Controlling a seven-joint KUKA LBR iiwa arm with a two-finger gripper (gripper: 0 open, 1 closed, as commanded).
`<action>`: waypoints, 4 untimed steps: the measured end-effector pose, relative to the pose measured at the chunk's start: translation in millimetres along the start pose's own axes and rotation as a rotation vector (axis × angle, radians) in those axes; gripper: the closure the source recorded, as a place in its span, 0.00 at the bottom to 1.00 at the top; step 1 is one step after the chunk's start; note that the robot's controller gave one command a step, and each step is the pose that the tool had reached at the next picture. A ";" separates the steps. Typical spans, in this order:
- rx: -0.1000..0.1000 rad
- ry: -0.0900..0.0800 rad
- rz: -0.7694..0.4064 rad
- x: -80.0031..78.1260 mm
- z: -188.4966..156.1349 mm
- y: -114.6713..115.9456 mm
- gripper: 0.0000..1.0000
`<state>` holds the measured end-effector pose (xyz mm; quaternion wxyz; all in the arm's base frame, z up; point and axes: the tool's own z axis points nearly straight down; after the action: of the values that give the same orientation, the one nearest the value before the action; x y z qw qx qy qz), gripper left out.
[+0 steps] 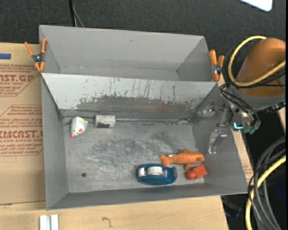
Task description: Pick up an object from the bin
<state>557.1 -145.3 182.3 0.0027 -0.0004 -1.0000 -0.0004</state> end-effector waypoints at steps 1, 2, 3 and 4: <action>0.001 -0.007 -0.002 -1.9 -4.1 0.5 0.00; 0.005 -0.015 -0.196 4.0 24.1 9.2 0.00; 0.003 -0.014 -0.341 7.0 110.6 36.6 1.00; 0.003 -0.014 -0.342 7.1 110.6 36.6 1.00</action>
Offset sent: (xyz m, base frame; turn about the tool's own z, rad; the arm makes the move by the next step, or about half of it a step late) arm -0.0253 0.0302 -0.1002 -0.6350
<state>549.5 -108.5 71.7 -0.0042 0.1695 -0.9855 0.0006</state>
